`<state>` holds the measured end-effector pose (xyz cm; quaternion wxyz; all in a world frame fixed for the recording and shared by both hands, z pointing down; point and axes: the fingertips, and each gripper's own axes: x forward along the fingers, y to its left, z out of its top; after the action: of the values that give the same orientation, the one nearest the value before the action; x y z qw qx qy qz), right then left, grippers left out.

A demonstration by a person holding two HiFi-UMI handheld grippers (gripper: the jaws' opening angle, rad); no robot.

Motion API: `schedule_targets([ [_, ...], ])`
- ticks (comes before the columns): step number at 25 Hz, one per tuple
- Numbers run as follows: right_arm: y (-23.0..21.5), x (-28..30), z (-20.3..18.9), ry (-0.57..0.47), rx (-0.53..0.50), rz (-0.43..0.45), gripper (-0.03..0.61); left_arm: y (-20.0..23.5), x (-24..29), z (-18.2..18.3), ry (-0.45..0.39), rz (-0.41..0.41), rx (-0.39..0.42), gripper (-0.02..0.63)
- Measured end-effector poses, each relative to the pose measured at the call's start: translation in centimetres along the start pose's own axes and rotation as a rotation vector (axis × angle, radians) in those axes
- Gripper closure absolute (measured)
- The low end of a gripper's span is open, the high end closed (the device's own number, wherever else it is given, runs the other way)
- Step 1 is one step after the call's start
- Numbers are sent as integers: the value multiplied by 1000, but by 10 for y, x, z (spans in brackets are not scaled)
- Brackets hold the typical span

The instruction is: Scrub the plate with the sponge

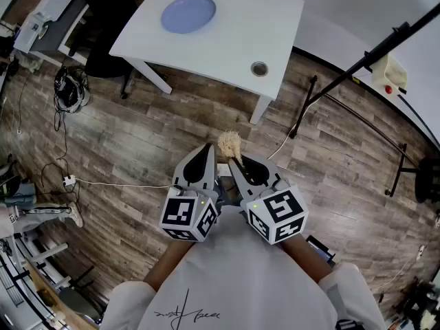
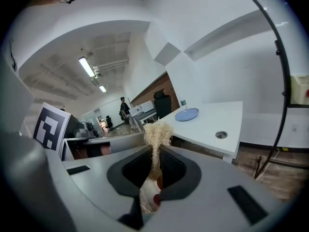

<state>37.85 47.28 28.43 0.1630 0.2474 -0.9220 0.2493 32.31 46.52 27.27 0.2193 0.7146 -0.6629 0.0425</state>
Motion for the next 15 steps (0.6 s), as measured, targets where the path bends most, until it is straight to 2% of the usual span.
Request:
schedule_targets([
  [6, -1, 37, 14, 10, -5, -9, 541, 34, 21, 14, 5, -8, -10, 618],
  [15, -7, 92, 33, 42, 60, -6, 540, 96, 40, 35, 9, 20, -55, 620],
])
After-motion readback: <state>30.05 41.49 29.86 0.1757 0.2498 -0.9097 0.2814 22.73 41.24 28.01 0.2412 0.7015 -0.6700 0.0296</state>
